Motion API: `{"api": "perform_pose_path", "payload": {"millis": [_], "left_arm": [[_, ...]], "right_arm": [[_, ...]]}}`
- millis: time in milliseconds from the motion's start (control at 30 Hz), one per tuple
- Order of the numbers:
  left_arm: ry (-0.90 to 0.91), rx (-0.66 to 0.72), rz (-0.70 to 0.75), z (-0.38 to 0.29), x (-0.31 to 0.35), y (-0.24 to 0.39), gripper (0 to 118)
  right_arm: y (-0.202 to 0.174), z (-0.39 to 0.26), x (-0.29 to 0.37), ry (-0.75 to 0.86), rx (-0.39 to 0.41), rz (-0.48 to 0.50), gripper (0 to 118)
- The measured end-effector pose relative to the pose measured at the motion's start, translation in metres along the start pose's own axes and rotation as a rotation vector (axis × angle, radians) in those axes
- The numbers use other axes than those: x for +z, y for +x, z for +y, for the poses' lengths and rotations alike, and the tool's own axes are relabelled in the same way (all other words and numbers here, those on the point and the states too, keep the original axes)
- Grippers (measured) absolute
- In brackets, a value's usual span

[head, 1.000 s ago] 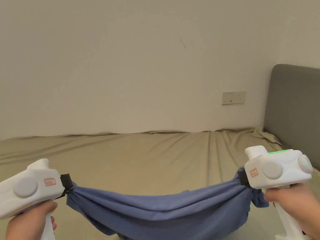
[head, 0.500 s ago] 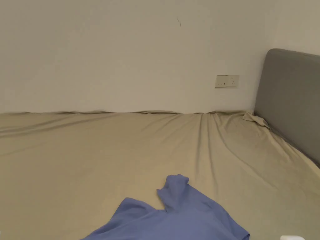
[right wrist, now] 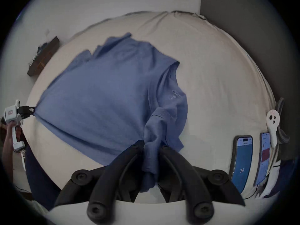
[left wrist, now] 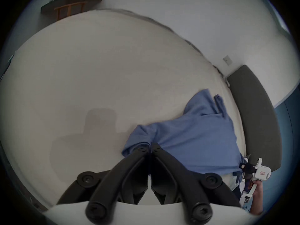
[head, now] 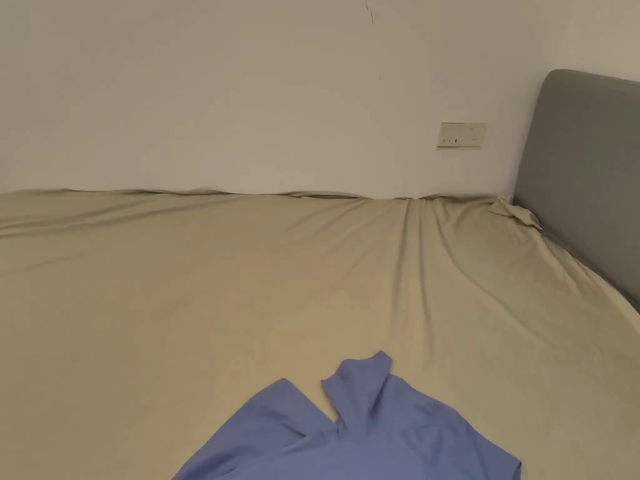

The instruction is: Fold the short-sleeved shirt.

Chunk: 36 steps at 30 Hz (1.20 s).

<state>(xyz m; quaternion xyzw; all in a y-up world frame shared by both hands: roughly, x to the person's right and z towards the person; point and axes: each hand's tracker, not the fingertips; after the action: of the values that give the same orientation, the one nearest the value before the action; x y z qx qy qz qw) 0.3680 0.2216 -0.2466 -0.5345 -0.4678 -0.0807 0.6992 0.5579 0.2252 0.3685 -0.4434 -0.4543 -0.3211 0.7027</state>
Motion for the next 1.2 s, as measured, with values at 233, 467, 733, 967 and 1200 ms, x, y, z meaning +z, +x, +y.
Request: {"api": "perform_pose_path", "payload": {"millis": [233, 467, 733, 967, 1200], "left_arm": [[-0.008, 0.006, 0.064, 0.002, -0.024, -0.012, 16], [0.368, -0.092, -0.075, 0.006, 0.100, 0.036, 118], [0.413, -0.203, 0.071, -0.058, 0.142, 0.088, 109], [0.262, -0.130, 0.083, -0.080, 0.101, 0.082, 0], [0.173, -0.100, 0.288, -0.017, 0.029, 0.044, 118]], "right_arm": [[-0.009, -0.004, -0.019, -0.006, 0.040, -0.041, 23], [-0.008, 0.021, 0.093, 0.306, -0.042, 0.124, 118], [-0.081, 0.006, 0.184, 0.707, -0.026, 0.141, 95], [-0.132, -0.002, 0.171, 0.614, 0.090, 0.218, 3], [-0.128, 0.008, 0.162, 0.606, 0.106, 0.190, 3]]}}
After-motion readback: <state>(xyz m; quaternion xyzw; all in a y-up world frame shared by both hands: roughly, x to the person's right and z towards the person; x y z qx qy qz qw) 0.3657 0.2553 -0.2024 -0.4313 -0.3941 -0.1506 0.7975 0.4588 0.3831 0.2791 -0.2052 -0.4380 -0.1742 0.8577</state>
